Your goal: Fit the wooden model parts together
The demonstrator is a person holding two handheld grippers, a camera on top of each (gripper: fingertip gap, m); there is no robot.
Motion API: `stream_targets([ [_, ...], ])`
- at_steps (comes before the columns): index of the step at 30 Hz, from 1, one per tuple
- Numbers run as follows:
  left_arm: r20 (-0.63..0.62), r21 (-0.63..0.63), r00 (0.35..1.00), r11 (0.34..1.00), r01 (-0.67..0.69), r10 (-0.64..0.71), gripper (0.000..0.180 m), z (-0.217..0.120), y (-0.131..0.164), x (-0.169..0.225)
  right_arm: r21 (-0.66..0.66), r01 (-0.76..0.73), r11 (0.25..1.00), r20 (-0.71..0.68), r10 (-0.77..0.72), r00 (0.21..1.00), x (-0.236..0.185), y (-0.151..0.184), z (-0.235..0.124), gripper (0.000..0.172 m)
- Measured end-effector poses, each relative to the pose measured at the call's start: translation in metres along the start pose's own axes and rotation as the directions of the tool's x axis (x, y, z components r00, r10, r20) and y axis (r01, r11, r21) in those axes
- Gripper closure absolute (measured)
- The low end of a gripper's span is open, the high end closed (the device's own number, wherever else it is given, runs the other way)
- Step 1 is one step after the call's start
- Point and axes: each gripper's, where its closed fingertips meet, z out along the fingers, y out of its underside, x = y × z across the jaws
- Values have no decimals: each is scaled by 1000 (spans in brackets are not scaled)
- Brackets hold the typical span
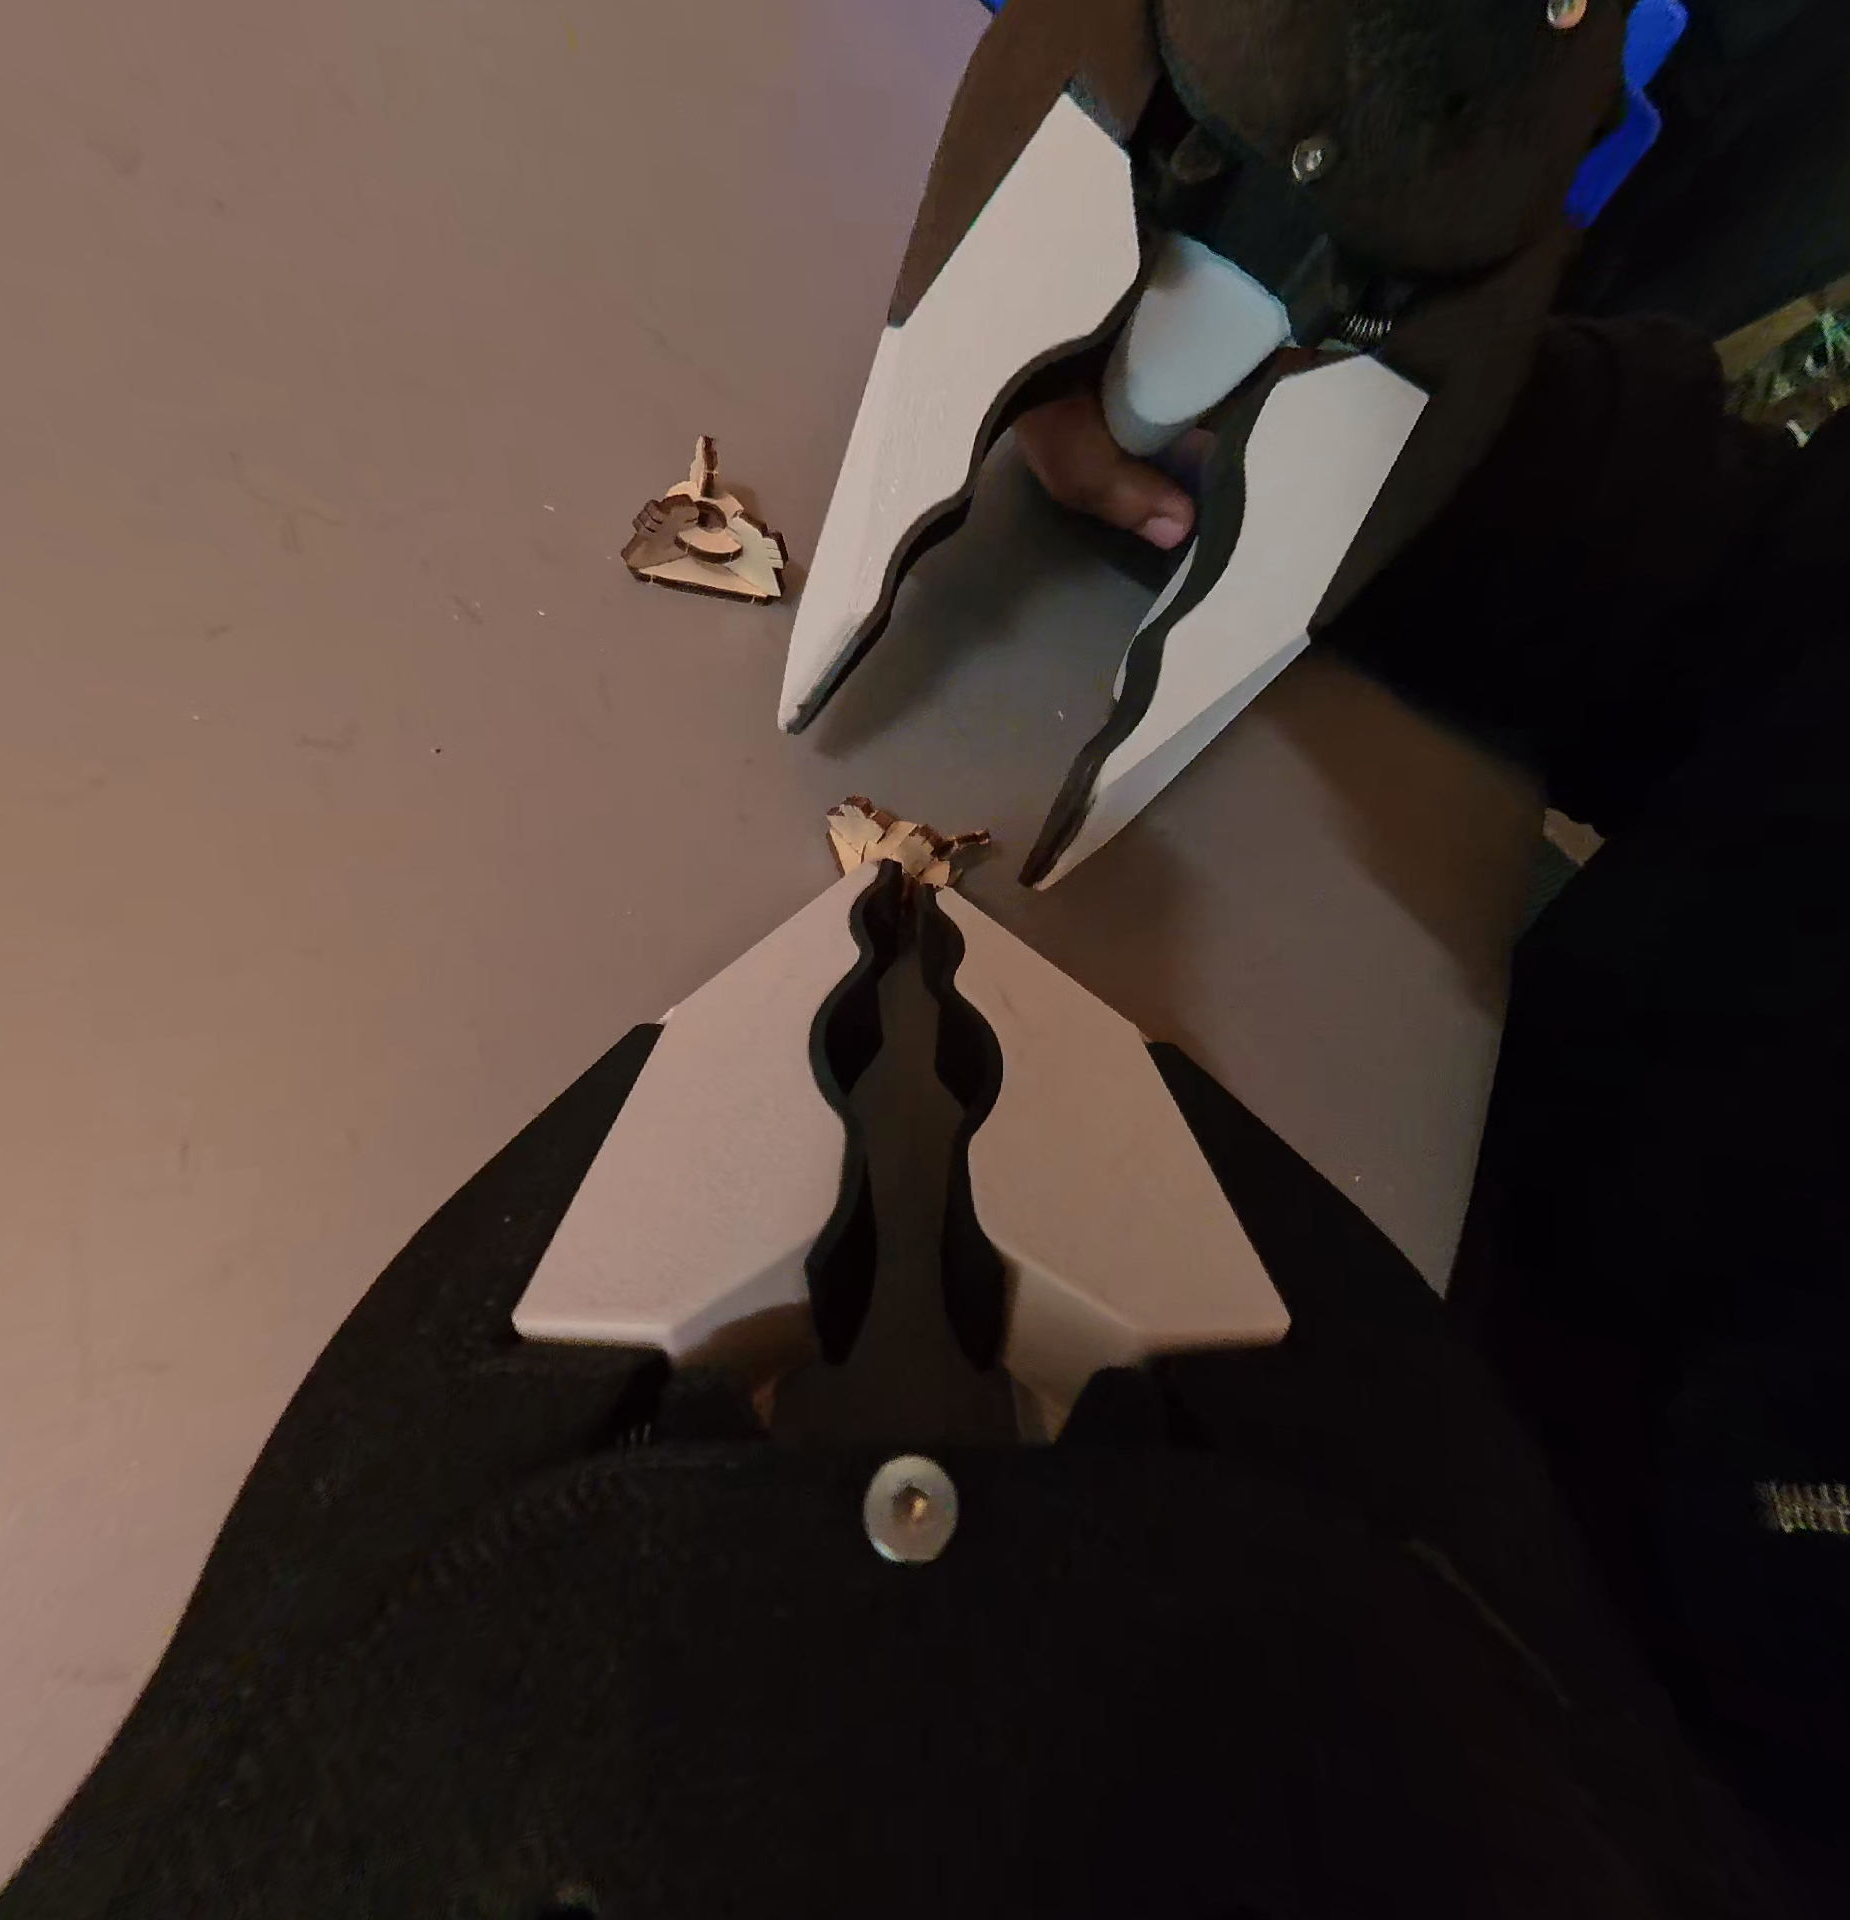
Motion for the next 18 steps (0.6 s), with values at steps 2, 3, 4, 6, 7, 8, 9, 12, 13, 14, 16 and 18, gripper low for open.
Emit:
stream_targets([
  [2, 3, 1, 1000, 1000, -2, 2, 179, 0, 0, 0, -32, 19, 999, -4, -20, 1000, -2, 4, 3, 123],
  [3, 7, 2, 1000, 1000, -4, 4, 179, 0, 0, 0, -53, 32, 998, -7, -32, 999, -3, 7, 5, 126],
  [4, 11, 4, 1000, 1000, -8, 8, 179, 0, 0, 0, -72, 44, 996, -10, -44, 999, -3, 9, 7, 127],
  [6, 22, 12, 1000, 1000, -16, 16, 179, -1, -1, -1, -106, 60, 993, -12, -62, 998, -5, 14, 10, 131],
  [7, 28, 17, 999, 1000, -20, 20, 178, -2, -2, -1, -111, 66, 992, -16, -68, 998, -5, 14, 11, 132],
  [8, 36, 23, 999, 999, -25, 24, 178, -3, -2, -2, -111, 67, 992, -19, -69, 997, -5, 15, 10, 133],
  [9, 47, 29, 999, 999, -29, 27, 178, -3, -3, -2, -111, 61, 992, -21, -64, 998, -5, 15, 10, 134],
  [12, 82, 42, 995, 998, -57, 53, 176, -5, -5, -3, -110, 45, 993, -27, -48, 998, -5, 16, 8, 138],
  [13, 99, 46, 993, 997, -69, 64, 175, -6, -5, -4, -110, 44, 993, -33, -48, 998, -5, 17, 7, 139],
  [14, 119, 52, 990, 995, -81, 74, 175, -7, -6, -5, -110, 43, 993, -37, -47, 998, -5, 17, 7, 140],
  [16, 167, 66, 982, 993, -98, 85, 175, -10, -8, -8, -110, 42, 993, -40, -47, 998, -7, 18, 6, 142],
  [18, 193, 71, 977, 991, -110, 95, 174, -13, -7, -10, -110, 39, 993, -42, -44, 998, -10, 18, 6, 144],
])
